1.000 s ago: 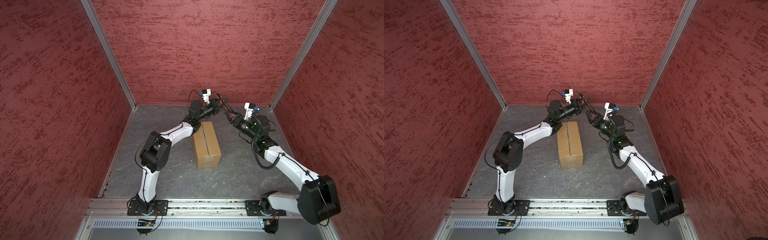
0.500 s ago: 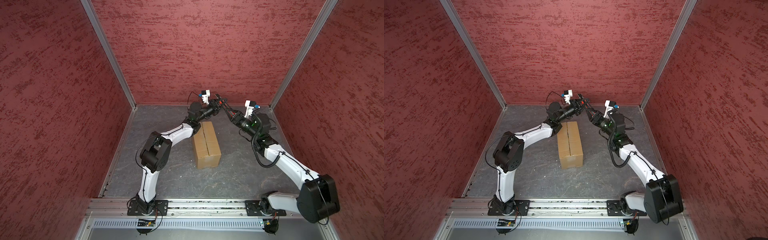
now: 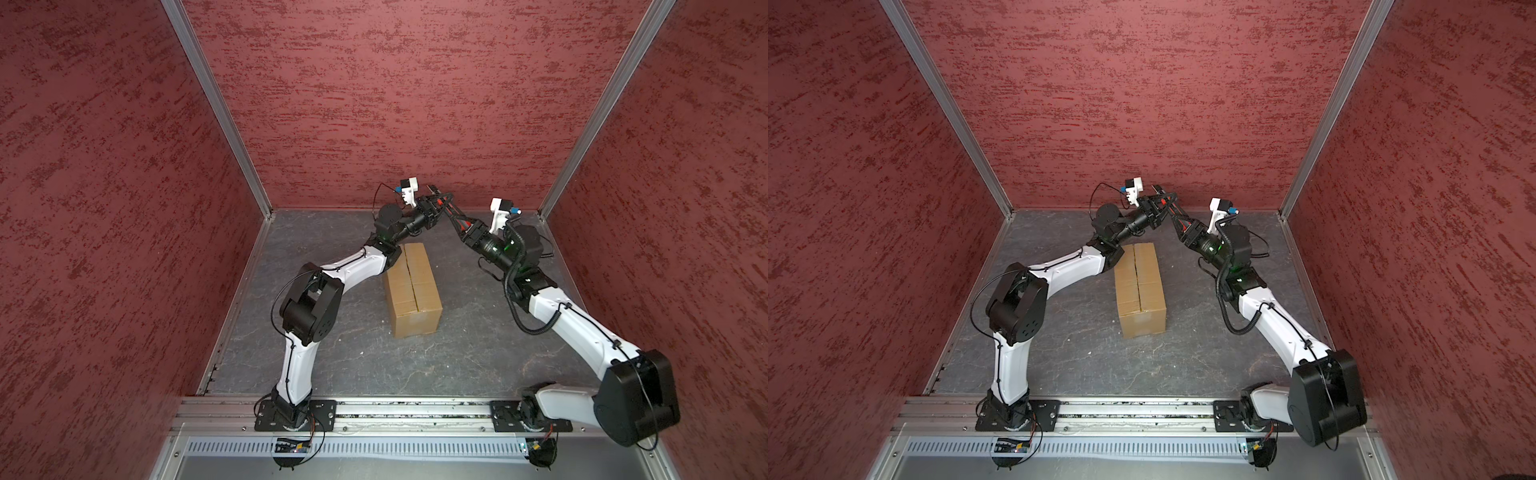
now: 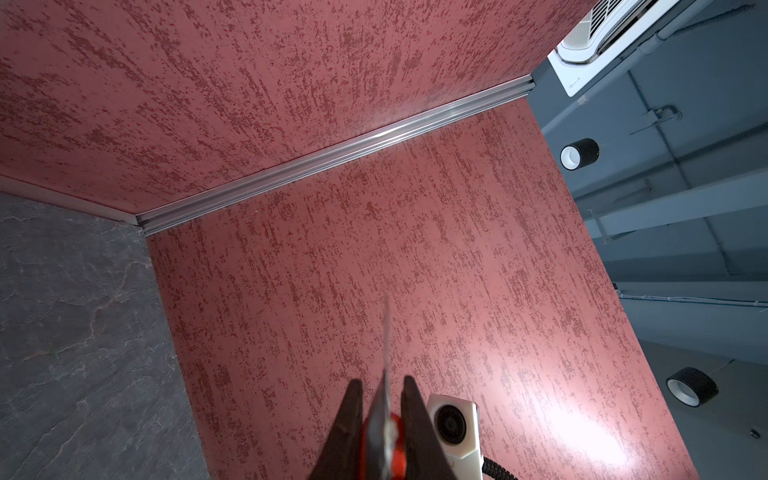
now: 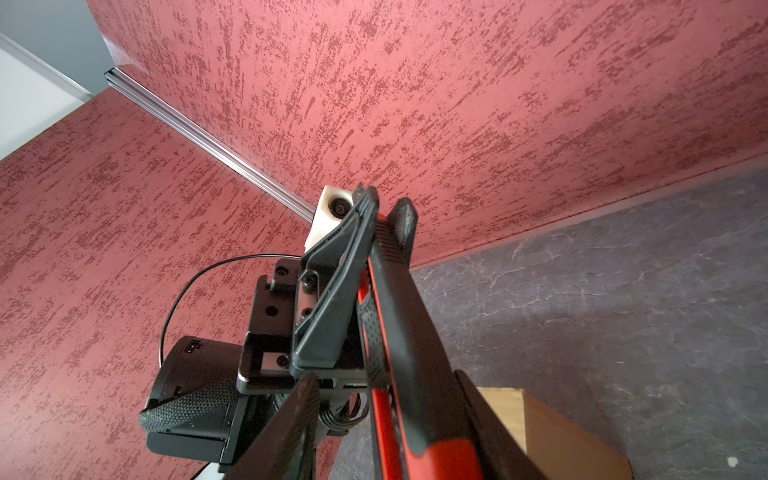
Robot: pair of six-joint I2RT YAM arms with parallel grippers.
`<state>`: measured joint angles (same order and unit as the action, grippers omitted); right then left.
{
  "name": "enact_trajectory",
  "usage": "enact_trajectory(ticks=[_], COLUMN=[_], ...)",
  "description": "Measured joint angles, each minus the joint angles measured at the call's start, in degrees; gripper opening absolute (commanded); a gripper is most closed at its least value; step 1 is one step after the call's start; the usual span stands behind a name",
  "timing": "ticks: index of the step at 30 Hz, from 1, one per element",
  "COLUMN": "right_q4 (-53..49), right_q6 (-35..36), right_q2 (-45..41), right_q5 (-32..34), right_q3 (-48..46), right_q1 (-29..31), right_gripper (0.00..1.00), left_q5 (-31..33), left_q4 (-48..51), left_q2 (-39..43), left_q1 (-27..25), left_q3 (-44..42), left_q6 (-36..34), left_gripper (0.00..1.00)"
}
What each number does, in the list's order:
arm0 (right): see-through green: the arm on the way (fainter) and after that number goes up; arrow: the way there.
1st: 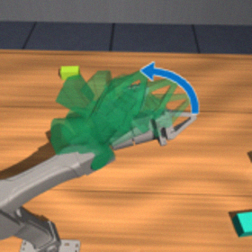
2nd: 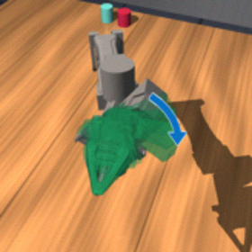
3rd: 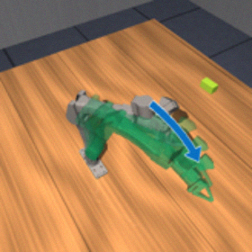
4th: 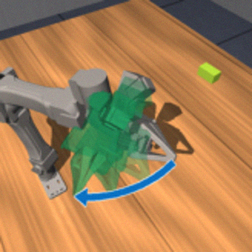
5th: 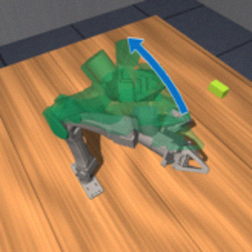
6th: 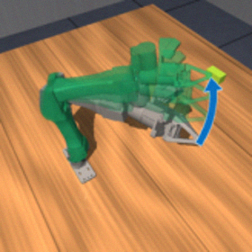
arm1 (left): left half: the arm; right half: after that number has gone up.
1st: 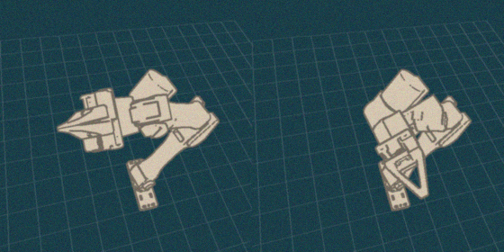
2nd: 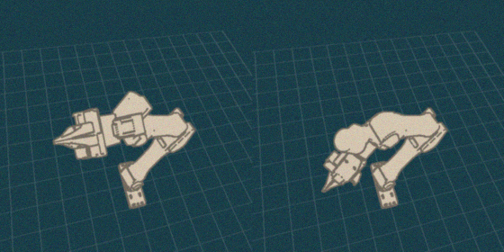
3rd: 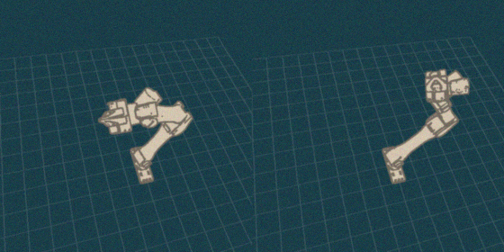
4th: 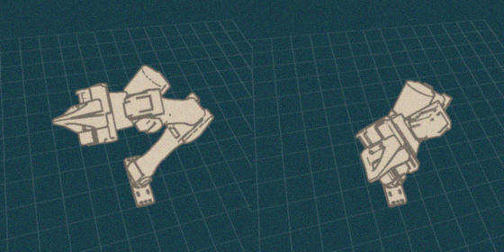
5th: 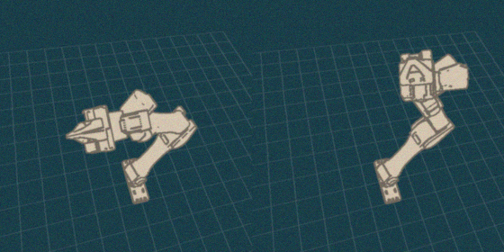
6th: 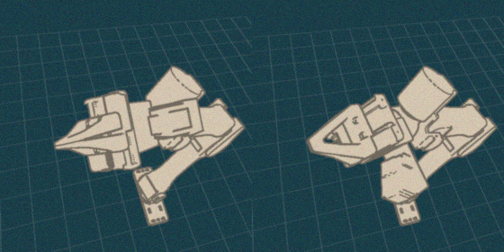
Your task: Unpack the express box
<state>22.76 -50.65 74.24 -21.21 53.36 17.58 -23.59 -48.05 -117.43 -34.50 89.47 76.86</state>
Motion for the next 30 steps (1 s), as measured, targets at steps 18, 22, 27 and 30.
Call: enact_trajectory(ticks=[18,22,27,30], right_q4=[-0.8,-0.3,-0.3,-0.3], right_q6=[0.3,-0.1,-0.4,-0.4], right_q2=[0.2,0.2,0.2,0.2], right_q5=[0.6,-0.1,-0.1,-0.2], right_q3=[0.5,0.6,0.6,0.6], right_q1=[-0.2,-0.1,-0.2,-0.2], right_gripper=[0.27,0.17,0.07,0.03], left_q5=[1.7,2.1,2.1,2.1], left_q4=[-2.1,-2.4,-2.8,-2.9], left_q2=[-0.8,-1.0,-1.4,-1.4], left_q1=[-1.3,-1.5,-1.5,-1.5], left_q3=[0.5,0.8,0.9,0.9], left_q6=[1.9,3.9,4.6,4.7], left_gripper=[0.00,0.00,0.00,0.00])
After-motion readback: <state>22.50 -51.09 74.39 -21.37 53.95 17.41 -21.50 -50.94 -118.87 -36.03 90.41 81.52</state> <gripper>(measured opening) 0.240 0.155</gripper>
